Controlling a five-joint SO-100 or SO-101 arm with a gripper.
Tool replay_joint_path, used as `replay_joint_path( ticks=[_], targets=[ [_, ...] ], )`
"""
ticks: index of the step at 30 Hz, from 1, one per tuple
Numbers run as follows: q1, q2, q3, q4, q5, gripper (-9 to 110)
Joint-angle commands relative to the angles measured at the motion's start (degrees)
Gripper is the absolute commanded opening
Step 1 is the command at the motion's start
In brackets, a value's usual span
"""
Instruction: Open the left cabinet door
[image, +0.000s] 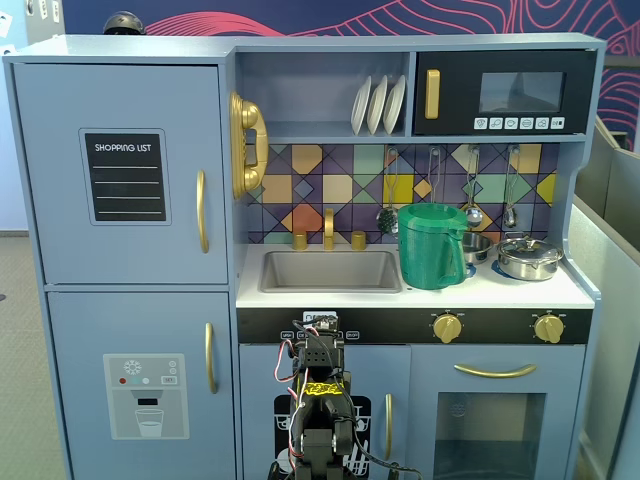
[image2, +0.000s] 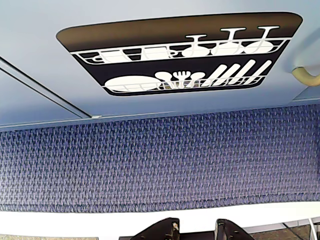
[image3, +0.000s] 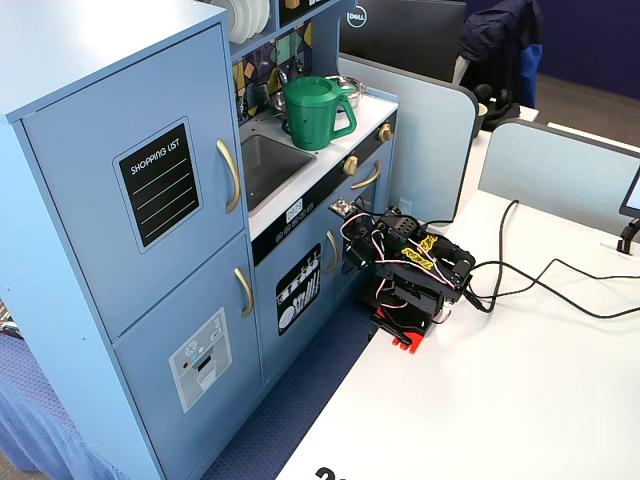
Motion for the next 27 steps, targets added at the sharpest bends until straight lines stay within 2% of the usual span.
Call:
replay_joint_path(
  ticks=[1, 12, 19, 27],
  targets=[
    [5.1, -0.44, 0.44, 9.67, 1.58, 0],
    [5.1, -0.44, 0.44, 9.76, 1.14, 0],
    [4.92, -0.53, 0.35, 1.05, 0.62, 0],
    [3.96, -0.53, -4.48, 0.97, -0.53, 0]
  ],
)
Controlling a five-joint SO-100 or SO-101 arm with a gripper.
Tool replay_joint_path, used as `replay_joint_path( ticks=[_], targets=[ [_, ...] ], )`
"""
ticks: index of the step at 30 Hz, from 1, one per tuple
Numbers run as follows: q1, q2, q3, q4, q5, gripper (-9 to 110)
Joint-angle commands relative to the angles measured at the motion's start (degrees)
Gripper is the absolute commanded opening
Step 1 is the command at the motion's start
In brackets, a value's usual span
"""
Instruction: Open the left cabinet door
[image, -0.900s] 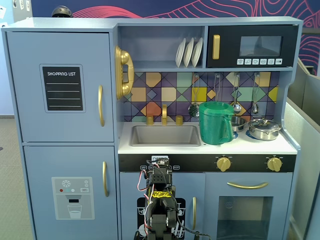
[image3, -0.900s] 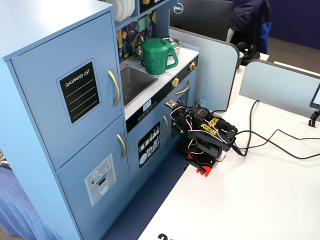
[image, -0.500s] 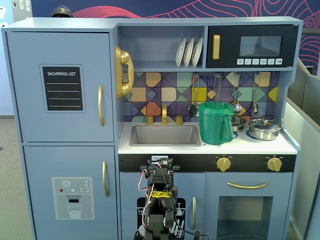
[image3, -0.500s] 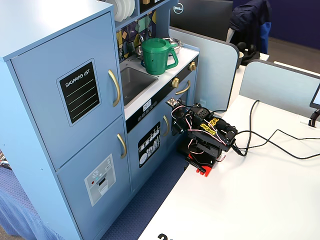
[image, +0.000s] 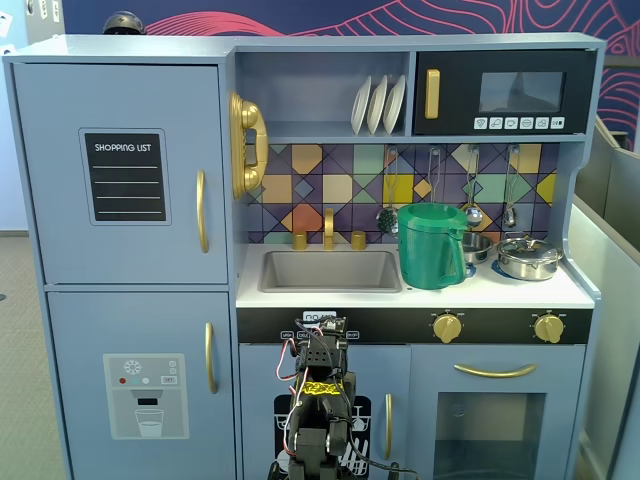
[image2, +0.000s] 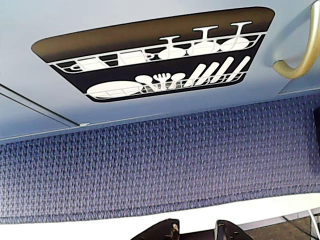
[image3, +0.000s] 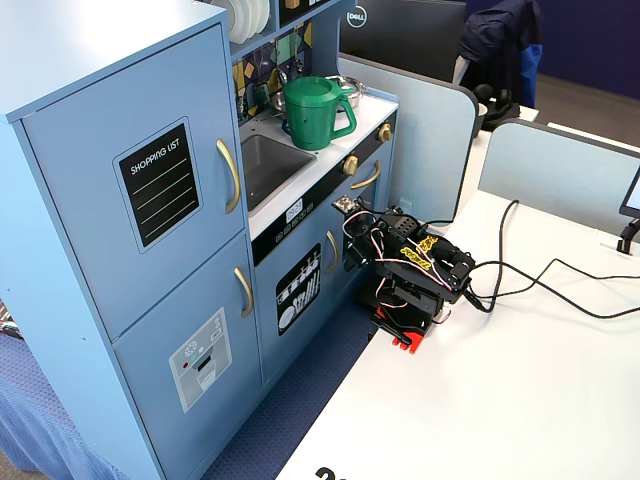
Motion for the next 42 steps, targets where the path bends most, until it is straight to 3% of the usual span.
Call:
replay_joint_path(
  ticks=[1, 14, 42],
  targets=[
    [-0.44, -0.44, -5.01, 2.46, -0.62, 0],
    [0.53, -0.53, -14.06, 5.98, -1.76, 0],
    [-7.56, -0.53, -28.83, -16.96, -3.08, 0]
  ],
)
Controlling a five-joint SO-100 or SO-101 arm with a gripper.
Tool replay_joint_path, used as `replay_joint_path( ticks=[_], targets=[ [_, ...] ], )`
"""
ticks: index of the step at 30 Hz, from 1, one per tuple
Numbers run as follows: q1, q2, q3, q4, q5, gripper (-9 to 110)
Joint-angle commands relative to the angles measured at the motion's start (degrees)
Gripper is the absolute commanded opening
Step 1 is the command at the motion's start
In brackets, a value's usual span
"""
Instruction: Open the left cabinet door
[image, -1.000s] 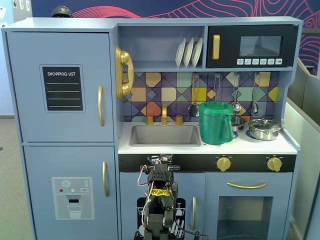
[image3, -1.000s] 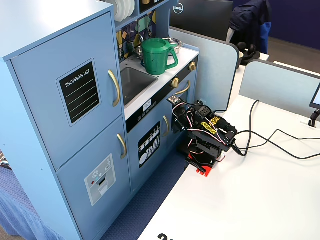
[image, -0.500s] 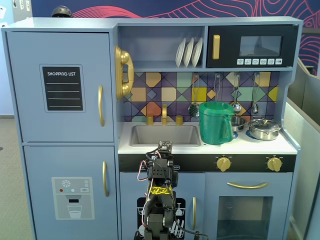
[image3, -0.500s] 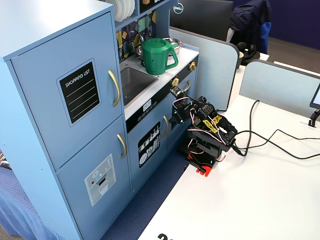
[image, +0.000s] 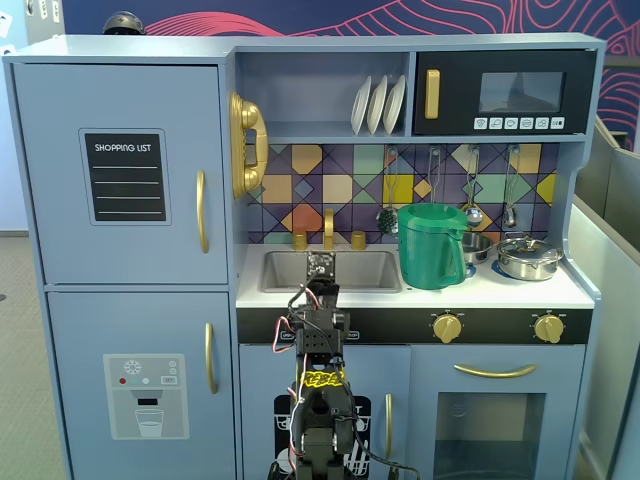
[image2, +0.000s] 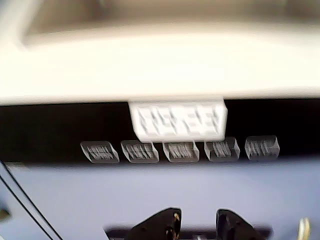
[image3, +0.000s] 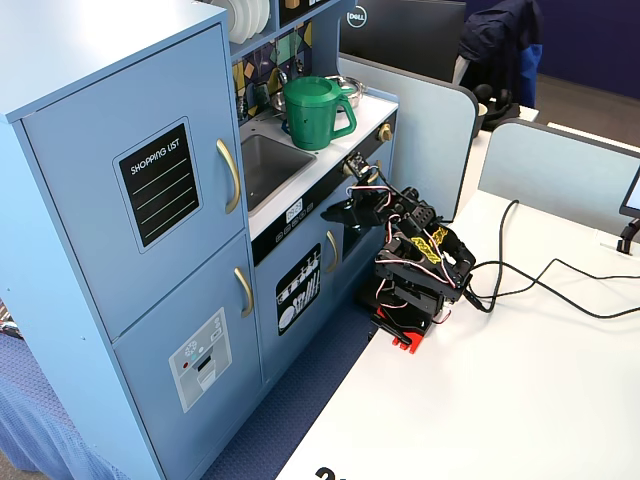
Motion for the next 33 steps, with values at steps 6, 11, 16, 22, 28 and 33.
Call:
replay_joint_path(
  ticks=[6, 11, 16, 22, 28, 33],
  targets=[
    [-5.98, -0.35, -6.86, -9.23, -2.55, 0],
    [-11.43, -0.53, -8.44, -15.38, -6.5, 1],
    [-16.79, -1.32, -10.72, -21.27, -10.02, 4],
    [-23.12, -1.05, -10.72, -28.56, -16.61, 11],
    [-26.19, -3.16, -11.6, -32.96, -17.05, 18],
    [-28.3, -5.71, -12.66, -35.68, -18.19, 19]
  ],
)
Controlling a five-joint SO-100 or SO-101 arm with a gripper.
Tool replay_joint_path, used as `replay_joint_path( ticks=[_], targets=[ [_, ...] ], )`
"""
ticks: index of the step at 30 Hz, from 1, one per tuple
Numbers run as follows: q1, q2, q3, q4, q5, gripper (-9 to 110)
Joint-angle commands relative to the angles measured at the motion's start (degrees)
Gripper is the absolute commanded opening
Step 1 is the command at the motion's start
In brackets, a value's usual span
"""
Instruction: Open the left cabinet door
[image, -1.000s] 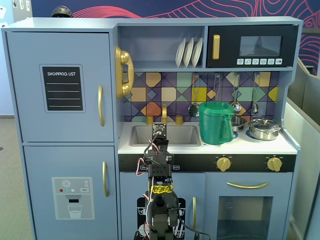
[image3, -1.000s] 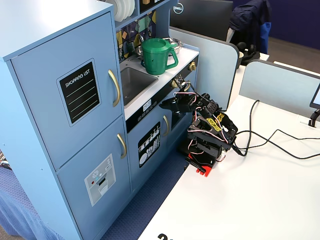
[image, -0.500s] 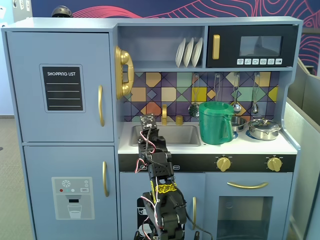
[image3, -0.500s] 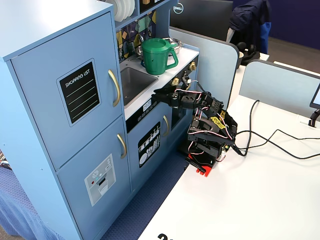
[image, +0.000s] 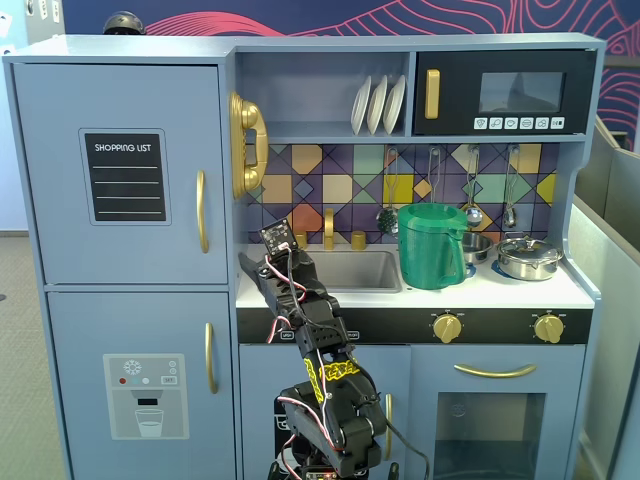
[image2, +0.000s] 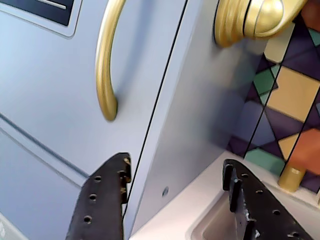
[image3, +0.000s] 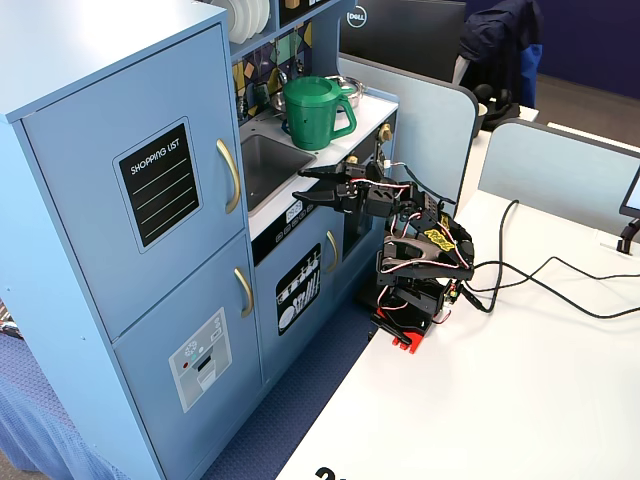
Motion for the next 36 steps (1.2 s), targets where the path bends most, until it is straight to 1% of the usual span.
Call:
replay_joint_path(
  ticks=[1, 6, 17, 36],
  targets=[
    [-2.37, -2.46, -3.78, -3.69, -1.93, 19],
    [-3.69, -7.03, -5.98, -6.24, -3.78, 18],
    [-10.72, -15.03, -7.65, -14.41, -12.13, 17],
    [-14.33, -30.85, -16.52, -22.32, -14.24, 17]
  ],
)
